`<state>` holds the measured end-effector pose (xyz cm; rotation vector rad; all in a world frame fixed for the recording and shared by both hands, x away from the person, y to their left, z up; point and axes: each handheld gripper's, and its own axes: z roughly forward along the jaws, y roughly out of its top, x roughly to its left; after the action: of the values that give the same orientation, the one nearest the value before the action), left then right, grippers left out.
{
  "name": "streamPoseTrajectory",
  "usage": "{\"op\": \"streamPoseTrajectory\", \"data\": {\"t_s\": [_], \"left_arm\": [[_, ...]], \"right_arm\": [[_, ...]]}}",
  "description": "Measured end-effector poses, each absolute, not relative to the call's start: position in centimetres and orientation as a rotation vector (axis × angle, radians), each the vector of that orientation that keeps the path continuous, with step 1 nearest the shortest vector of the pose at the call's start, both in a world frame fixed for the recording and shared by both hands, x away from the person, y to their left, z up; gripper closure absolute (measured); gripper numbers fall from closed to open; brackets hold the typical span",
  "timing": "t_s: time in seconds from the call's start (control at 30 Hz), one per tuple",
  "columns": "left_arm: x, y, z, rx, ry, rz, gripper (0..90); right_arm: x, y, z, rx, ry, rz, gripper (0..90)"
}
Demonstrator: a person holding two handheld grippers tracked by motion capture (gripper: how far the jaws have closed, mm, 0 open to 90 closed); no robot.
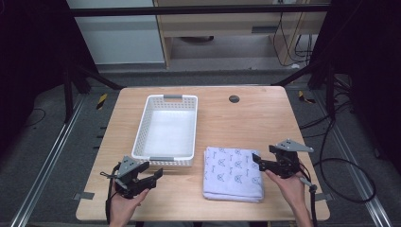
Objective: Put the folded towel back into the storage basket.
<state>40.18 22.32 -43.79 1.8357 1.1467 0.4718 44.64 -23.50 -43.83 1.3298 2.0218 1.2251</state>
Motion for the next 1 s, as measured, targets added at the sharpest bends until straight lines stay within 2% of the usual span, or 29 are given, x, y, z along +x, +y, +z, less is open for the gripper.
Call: {"op": "streamPoseTrajectory", "data": {"t_s": [0.4, 1.0], "left_arm": [[40.5, 17.8, -43.1, 1.871, 1.055, 0.414, 40.2], [40.6, 11.8, -45.0, 1.990, 0.977, 0.327, 44.2]], "right_arm": [[45.6, -23.0, -42.2, 1.334, 2.013, 1.247, 26.8], [46.3, -23.2, -45.0, 1.390, 2.079, 1.161, 36.8]]}}
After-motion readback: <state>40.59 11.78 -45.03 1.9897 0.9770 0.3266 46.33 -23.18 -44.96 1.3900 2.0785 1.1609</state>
